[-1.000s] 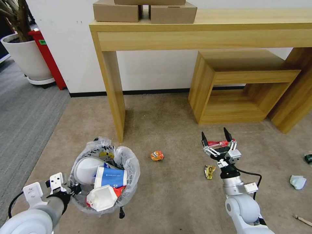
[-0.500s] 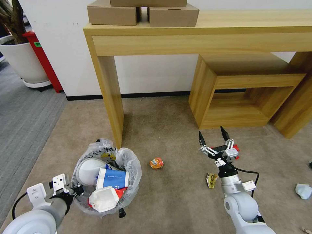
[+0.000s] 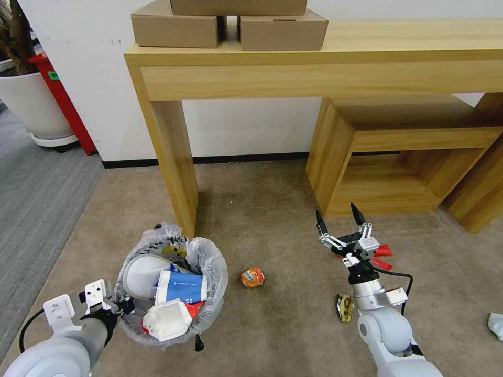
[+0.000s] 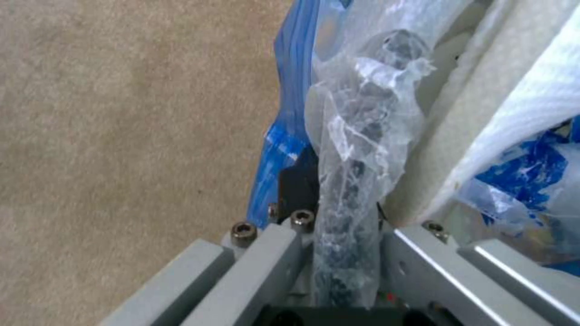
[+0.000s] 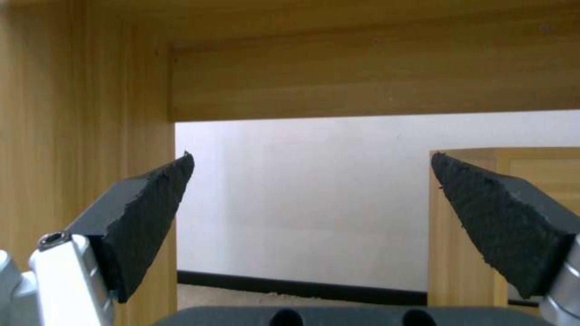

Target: Pick up the trash bin and place the garbage on the floor into it.

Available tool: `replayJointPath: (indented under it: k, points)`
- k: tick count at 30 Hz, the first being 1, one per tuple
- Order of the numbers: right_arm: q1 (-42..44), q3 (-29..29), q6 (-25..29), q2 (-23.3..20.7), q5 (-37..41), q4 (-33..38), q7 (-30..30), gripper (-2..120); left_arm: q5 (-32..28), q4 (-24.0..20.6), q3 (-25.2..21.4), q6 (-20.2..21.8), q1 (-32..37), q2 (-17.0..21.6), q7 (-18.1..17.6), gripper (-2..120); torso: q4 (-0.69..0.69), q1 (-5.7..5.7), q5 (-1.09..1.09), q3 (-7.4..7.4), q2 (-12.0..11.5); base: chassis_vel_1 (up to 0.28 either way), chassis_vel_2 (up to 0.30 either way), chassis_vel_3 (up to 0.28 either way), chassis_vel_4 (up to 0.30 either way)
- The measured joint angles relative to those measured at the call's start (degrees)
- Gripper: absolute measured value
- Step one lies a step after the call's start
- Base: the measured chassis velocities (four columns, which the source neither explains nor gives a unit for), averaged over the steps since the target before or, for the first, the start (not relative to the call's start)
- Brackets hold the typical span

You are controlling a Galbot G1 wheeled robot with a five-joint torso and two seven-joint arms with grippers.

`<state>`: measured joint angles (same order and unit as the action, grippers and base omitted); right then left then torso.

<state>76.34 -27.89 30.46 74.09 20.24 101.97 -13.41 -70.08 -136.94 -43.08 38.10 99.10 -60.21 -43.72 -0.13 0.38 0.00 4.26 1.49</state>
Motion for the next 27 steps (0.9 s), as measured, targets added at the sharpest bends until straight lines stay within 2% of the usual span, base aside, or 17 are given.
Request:
replayJointPath:
  k: [5,9,11,12,13,14,17,18,21,22,25,26,27]
  points:
    - [-0.7,0.8,0.1,-0.3,-1.0,-0.6,0.9,100,-0.2,0.1,-0.1,0.0,-0.2,0.2,0.0,0,0.0,0.0,0.0,0.0,0.0,-0.026,0.026,0.02,-0.029]
    - [-1.8,2.2,-0.1,-2.4,-1.3,-1.1,1.3,100,-0.4,0.1,-0.1,0.0,-0.3,0.3,0.0,0,0.0,-0.01,0.0,-0.01,0.0,0.0,0.0,0.0,0.0]
    - [-3.0,3.3,-1.1,-5.3,-2.7,-1.6,1.3,100,-0.6,0.1,-0.3,0.0,-0.3,0.5,0.0,0,0.0,-0.01,0.02,-0.01,0.0,0.0,0.0,0.0,0.0]
    - [-4.1,4.3,-2.1,-8.2,-3.2,-2.0,1.1,100,-0.8,0.1,-0.5,0.0,-0.2,0.6,-0.1,0,0.0,-0.01,0.01,-0.01,0.0,0.0,0.0,0.0,0.0]
    - [-4.1,4.3,-2.1,-8.2,-3.2,-2.0,1.1,100,-0.8,0.1,-0.5,0.0,-0.2,0.6,-0.1,0,0.0,-0.01,0.01,-0.01,0.0,0.0,0.0,0.0,0.0]
    - [-5.8,5.9,-3.0,-12.1,-3.4,-2.8,0.5,100,-1.1,0.0,-0.8,0.0,0.0,0.9,-0.2,0,0.0,-0.01,0.01,-0.01,0.0,0.0,0.0,0.0,0.0]
    - [-11.8,12.0,-5.6,-20.2,-2.0,-6.3,-1.1,100,-1.9,-0.3,-1.7,0.0,0.4,1.7,-0.6,0,0.0,0.0,0.0,-0.01,0.0,0.0,0.0,0.0,0.0]
    - [-11.8,12.0,-5.6,-20.2,-2.0,-6.3,-1.1,100,-1.9,-0.3,-1.7,0.0,0.4,1.7,-0.6,0,0.0,0.0,0.0,-0.01,0.0,0.0,0.0,0.0,0.0]
    - [-17.9,19.1,-7.5,-24.8,-1.3,-10.5,-1.9,100,-2.5,-0.1,-2.6,0.0,0.8,2.2,-1.0,0,0.01,0.0,0.01,-0.01,0.0,0.0,0.0,0.0,0.0]
    - [-17.9,19.1,-7.5,-24.8,-1.3,-10.5,-1.9,100,-2.5,-0.1,-2.6,0.0,0.8,2.2,-1.0,0,0.01,0.0,0.01,-0.01,0.0,0.0,0.0,0.0,0.0]
    - [-25.2,28.4,-9.2,-27.5,-0.6,-14.3,-2.9,100,-3.2,0.5,-3.1,0.0,0.6,3.0,-1.2,0,-0.02,0.0,0.02,0.0,0.0,0.0,0.0,0.0,0.0]
    - [-29.7,33.0,-9.8,-28.0,0.5,-16.1,-4.5,100,-3.4,0.8,-3.2,0.0,0.4,3.2,-1.4,0,-0.02,0.0,0.03,0.0,0.0,0.0,0.0,0.0,0.0]
    - [-29.7,33.0,-9.8,-28.0,0.5,-16.1,-4.5,100,-3.4,0.8,-3.2,0.0,0.4,3.2,-1.4,0,-0.02,0.0,0.03,0.0,0.0,0.0,0.0,0.0,0.0]
